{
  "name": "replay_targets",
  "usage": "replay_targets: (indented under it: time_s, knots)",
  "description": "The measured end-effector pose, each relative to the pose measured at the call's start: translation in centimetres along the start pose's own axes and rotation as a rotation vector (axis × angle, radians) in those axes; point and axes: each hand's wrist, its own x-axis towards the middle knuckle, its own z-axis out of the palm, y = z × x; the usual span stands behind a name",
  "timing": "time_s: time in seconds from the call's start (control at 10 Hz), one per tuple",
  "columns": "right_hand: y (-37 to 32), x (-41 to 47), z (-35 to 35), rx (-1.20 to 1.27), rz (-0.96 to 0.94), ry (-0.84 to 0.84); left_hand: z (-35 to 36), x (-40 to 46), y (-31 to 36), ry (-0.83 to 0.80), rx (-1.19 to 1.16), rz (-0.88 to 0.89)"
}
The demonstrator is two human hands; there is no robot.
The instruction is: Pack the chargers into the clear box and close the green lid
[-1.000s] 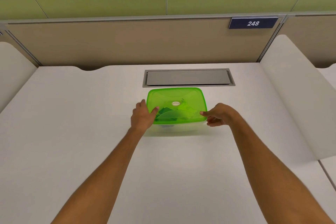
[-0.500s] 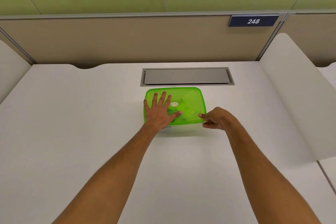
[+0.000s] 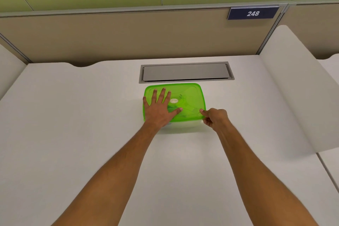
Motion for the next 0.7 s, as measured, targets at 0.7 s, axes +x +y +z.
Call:
replay_targets:
  time_s: [0.7]
  knots:
    - [-1.4,-2.1,-1.6,-0.305,-0.181,-0.012,-2.2,-0.1,-1.1,-0.084,-0.105,0.003]
